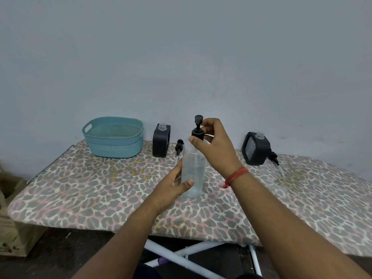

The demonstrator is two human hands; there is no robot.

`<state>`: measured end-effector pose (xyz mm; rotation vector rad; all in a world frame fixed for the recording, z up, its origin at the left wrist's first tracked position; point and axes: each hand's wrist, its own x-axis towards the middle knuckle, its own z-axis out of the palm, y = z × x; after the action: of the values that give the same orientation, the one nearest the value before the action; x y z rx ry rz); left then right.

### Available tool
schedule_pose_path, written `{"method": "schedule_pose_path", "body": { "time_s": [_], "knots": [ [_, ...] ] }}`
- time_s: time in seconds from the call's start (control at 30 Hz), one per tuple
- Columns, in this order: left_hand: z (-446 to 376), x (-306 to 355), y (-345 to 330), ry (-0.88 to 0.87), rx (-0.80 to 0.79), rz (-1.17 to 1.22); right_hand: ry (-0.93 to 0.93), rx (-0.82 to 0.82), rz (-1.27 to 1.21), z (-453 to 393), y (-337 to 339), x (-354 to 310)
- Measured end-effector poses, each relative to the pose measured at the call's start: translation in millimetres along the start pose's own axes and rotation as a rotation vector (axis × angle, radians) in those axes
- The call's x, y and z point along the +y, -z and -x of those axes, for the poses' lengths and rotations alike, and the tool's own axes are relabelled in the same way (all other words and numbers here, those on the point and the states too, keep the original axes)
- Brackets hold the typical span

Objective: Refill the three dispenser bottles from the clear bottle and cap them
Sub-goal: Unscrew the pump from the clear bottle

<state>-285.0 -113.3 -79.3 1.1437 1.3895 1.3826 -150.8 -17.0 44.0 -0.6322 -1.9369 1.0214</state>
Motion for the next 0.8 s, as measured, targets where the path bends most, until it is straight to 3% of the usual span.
{"method": "schedule_pose_path", "body": {
  "time_s": [0.23,0.47,0.8],
  "knots": [
    [-1.1,-3.0,1.5,-0.025,-0.002,0.029,-0.004,0.01,-0.013,-0.8,0.6,3.5],
    [-4.1,-7.0,2.6,-0.021,0.0,0.04,-0.045,-0.136,-0.116,-4.8,13.3,0.7],
    [-3.9,-4.7,1.1,-0.007,-0.003,0.032,-0.013,-0.055,0.045,-9.0,14.0,-7.7]
  ]
}}
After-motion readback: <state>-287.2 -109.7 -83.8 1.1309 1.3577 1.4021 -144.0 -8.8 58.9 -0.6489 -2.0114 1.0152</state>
